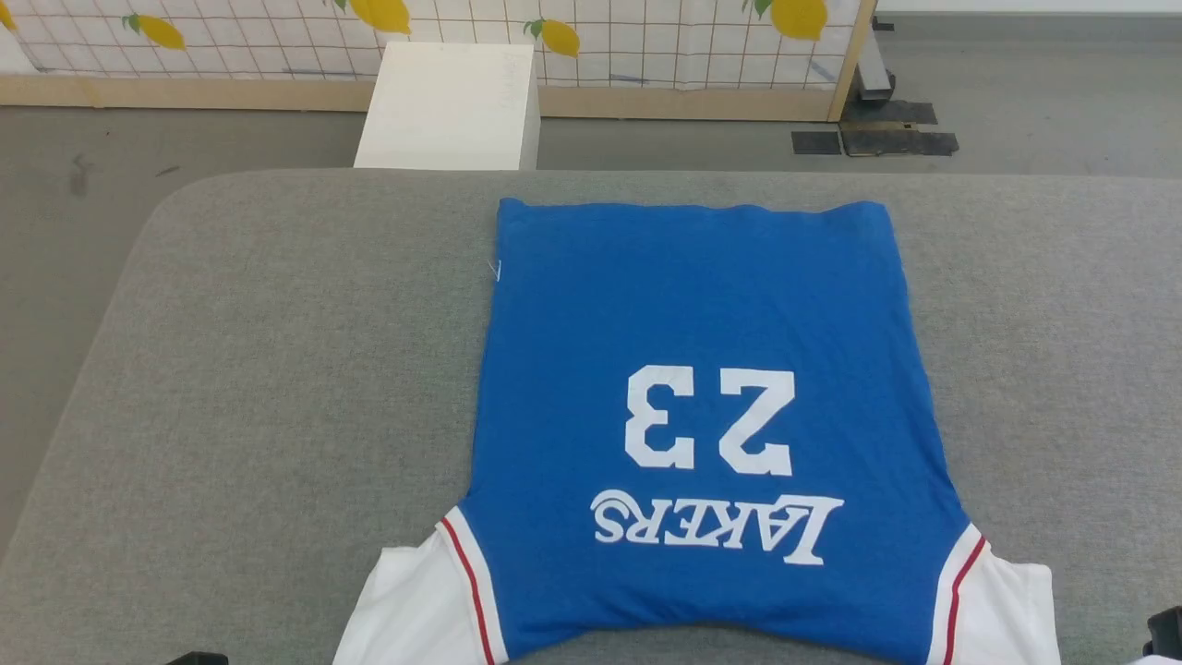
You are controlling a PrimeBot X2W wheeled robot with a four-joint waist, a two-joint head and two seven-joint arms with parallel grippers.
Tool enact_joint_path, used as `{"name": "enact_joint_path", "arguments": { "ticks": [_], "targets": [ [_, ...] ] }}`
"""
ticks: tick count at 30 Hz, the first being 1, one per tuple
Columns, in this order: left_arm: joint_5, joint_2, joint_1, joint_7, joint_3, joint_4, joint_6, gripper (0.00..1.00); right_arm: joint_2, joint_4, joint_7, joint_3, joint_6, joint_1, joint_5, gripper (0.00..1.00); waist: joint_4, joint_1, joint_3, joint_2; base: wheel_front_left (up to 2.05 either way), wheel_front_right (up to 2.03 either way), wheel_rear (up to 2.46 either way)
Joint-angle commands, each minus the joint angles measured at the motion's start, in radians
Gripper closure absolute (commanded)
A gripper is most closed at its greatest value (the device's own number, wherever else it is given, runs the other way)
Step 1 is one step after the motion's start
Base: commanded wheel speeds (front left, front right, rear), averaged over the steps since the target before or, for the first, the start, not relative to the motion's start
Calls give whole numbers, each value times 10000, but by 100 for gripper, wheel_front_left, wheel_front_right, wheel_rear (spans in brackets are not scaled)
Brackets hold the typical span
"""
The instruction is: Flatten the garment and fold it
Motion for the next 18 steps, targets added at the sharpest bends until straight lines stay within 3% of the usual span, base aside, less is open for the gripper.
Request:
{"name": "enact_joint_path", "arguments": {
  "ticks": [1, 9, 10, 11, 12, 13, 18],
  "targets": [
    [169, -62, -240, -81, -17, 85, -62, 100, 87, 300, -71, 149, -13, -206, 63, 100, -16, 1, 20, 57, 0, 0, 0],
    [211, -30, -335, -178, -73, 127, -175, 100, 88, 401, -151, -51, -13, -204, 217, 97, 10, 1, -16, 57, 0, 0, 0],
    [210, -25, -337, -194, -69, 117, -186, 100, 88, 305, -166, -126, -13, -183, 267, 80, 19, 1, -23, 57, 0, 0, 0],
    [211, -17, -336, -206, -65, 99, -190, 100, 88, 157, -186, -235, -13, -152, 324, 29, 30, 1, -33, 57, 0, 0, 0],
    [212, -11, -331, -207, -67, 79, -188, 100, 88, 13, -206, -327, -13, -127, 369, 5, 39, 1, -39, 57, 0, 0, 0],
    [214, -3, -321, -210, -71, 53, -190, 100, 88, -189, -210, -437, -13, -96, 449, 0, 47, 1, -44, 57, 0, 0, 0],
    [187, -16, -271, -226, -83, -103, -179, 100, 89, -1357, -650, -834, -13, -164, 622, 0, 62, 1, -40, 57, 0, 0, 0]
  ]
}}
